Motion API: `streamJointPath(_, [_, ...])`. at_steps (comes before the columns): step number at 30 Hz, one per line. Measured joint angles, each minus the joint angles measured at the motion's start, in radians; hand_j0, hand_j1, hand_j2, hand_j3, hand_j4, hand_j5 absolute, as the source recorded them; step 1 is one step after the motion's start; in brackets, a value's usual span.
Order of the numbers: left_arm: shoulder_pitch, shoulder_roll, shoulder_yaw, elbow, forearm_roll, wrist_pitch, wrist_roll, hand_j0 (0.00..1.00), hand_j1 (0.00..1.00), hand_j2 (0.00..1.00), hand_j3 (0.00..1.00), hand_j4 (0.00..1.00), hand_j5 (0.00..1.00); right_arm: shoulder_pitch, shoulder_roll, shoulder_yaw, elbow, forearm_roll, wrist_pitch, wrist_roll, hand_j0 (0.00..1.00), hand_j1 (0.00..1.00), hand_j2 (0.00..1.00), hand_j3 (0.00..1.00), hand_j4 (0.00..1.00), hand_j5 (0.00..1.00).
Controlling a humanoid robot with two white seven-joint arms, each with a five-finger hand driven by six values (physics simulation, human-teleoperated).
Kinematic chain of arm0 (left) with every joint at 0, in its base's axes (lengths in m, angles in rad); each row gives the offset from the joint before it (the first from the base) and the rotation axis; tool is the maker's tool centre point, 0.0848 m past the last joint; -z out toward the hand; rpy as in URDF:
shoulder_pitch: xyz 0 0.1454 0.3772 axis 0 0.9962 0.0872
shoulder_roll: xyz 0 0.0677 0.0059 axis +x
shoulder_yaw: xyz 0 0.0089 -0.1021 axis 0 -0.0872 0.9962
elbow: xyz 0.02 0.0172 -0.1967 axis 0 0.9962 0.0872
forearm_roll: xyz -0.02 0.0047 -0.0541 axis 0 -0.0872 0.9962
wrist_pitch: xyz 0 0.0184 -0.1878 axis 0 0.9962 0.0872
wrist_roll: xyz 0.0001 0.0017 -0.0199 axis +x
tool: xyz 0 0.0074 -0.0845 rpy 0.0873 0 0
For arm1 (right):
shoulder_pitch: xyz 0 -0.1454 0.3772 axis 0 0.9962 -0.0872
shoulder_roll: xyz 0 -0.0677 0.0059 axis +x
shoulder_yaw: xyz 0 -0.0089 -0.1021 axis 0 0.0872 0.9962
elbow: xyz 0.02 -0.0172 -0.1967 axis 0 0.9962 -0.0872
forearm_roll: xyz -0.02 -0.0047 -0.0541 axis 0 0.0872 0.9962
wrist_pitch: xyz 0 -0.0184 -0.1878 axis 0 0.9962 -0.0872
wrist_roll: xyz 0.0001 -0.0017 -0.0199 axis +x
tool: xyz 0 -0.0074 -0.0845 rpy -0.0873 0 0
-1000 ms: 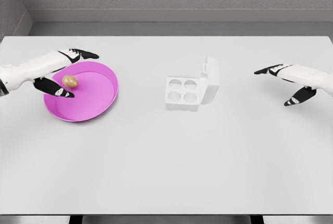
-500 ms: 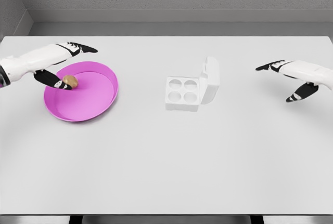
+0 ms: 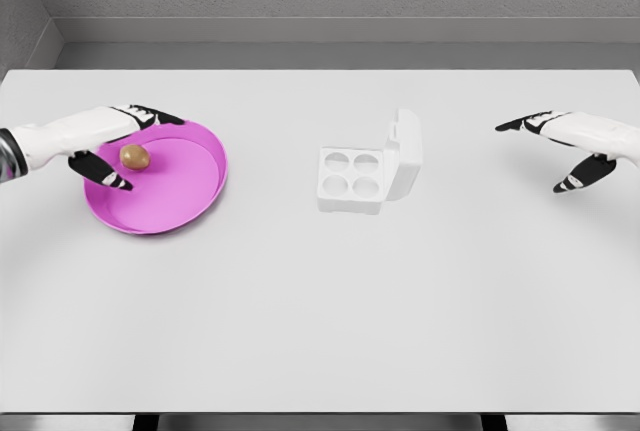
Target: Pack egg into the box and close the box lid
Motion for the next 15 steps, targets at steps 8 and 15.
streamJointPath(8, [-0.012, -0.023, 0.000, 0.062, -0.004, 0.000, 0.000, 0.91, 0.91, 0.91, 0.91, 0.91, 0.91, 0.009, 0.003, 0.002, -0.005, 0.000, 0.000, 0.000, 1.00, 1.00, 1.00, 1.00, 1.00, 1.00])
streamJointPath(15, [-0.015, -0.037, -0.003, 0.076, -0.041, 0.000, 0.000, 0.90, 0.90, 0.90, 0.90, 0.90, 0.90, 0.011, 0.005, 0.004, -0.006, 0.000, 0.000, 0.000, 1.00, 1.00, 1.00, 1.00, 1.00, 1.00])
